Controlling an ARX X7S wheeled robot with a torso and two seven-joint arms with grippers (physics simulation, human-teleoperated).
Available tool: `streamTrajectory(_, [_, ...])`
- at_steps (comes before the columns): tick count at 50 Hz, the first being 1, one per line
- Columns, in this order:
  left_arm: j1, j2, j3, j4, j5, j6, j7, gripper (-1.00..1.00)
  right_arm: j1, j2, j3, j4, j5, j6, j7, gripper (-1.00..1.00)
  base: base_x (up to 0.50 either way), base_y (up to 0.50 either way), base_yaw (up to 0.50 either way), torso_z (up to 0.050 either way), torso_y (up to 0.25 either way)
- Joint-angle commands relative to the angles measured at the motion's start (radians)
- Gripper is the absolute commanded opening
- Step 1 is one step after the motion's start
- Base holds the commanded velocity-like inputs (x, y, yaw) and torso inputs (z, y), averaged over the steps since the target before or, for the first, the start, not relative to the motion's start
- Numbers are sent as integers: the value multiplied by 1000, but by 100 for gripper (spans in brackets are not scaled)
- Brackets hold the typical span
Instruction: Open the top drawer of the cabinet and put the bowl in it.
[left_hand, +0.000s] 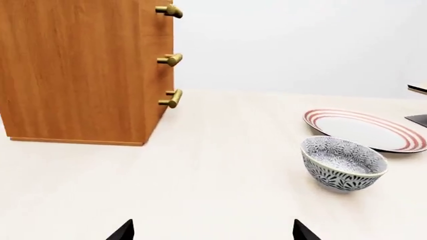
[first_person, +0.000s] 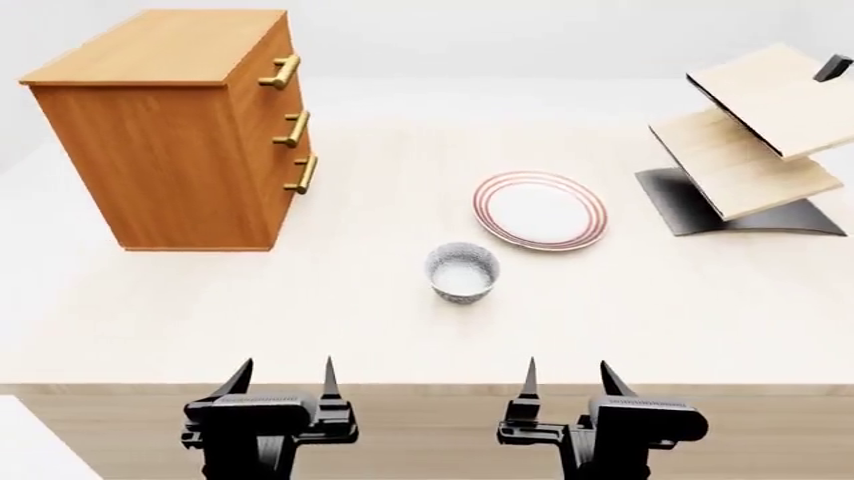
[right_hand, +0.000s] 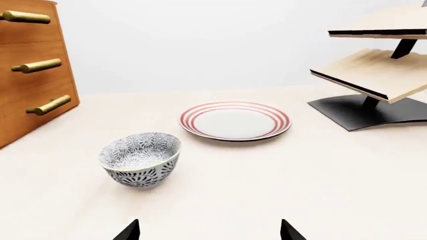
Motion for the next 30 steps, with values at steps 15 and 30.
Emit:
streamTrajectory(15, [-11, -20, 17, -2, -44, -11, -27, 100, 6, 22, -24, 1, 36, 3, 27, 100, 16, 500, 0, 0, 0])
streamTrajectory(30, [-8, -31, 28, 5, -59, -7, -40, 100, 2, 32, -35, -7, 53, 1, 41, 100, 15, 500, 0, 0, 0])
